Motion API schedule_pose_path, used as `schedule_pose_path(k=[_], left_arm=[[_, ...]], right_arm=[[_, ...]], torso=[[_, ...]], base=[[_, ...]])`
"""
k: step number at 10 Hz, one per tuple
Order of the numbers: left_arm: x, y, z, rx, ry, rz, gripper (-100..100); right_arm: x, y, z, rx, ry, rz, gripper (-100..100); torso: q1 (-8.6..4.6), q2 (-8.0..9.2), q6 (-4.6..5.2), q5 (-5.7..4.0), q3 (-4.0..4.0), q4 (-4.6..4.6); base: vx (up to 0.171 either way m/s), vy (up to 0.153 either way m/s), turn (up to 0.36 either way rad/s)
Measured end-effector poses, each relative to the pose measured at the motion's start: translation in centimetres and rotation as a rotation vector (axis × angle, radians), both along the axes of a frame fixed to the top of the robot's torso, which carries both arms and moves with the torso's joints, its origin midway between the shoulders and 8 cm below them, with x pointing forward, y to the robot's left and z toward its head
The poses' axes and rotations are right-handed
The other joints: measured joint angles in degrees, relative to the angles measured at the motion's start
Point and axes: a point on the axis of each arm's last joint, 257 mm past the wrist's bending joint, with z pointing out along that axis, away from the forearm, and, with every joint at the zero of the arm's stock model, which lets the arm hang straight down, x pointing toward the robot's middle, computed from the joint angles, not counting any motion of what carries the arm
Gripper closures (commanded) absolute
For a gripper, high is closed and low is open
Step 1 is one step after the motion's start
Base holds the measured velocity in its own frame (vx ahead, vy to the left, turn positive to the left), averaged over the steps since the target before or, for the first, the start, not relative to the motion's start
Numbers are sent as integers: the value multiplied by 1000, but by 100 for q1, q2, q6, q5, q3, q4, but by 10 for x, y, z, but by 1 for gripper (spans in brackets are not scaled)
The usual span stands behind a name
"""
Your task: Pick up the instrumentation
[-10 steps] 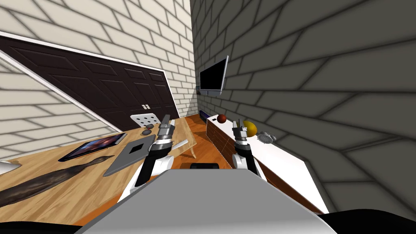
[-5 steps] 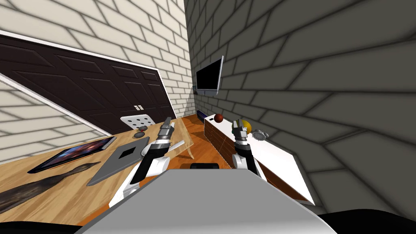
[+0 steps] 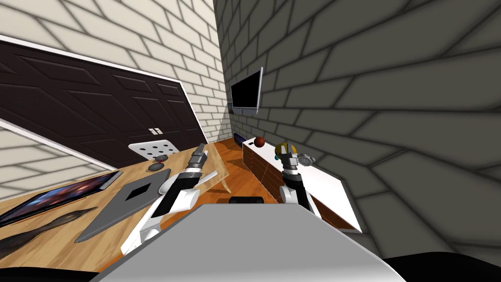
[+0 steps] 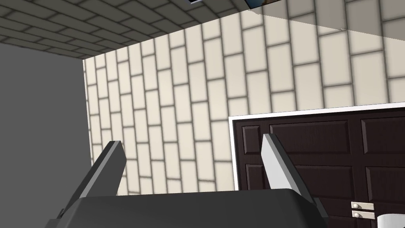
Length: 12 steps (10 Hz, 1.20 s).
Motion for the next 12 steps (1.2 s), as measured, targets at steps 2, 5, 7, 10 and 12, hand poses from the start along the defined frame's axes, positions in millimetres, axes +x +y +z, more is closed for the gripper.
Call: schedule_pose_path(k=[2, 5, 7, 10, 12], left_arm=[[6, 13, -18, -16, 57, 21, -100], [9, 41, -44, -44, 145, 58, -100], [7, 57, -62, -68, 205, 87, -100], [7, 90, -91, -114, 299, 140, -100], [-3, 107, -111, -149, 364, 177, -100]], right_arm=[[0, 0, 0, 0, 0, 0, 0], [0, 0, 0, 0, 0, 0, 0], [0, 0, 0, 0, 0, 0, 0], [0, 0, 0, 0, 0, 0, 0], [0, 0, 0, 0, 0, 0, 0]], torso=[[-1, -2, 0, 0, -1, -1], [1, 2, -3, 0, 1, 0], [1, 0, -3, 0, 0, 0], [2, -5, -1, 0, -3, -1], [1, -2, -2, 0, -1, 0]], base=[[12, -55, -97], [9, -56, -120], [14, -50, -127], [24, -46, -99], [21, -42, -104]])
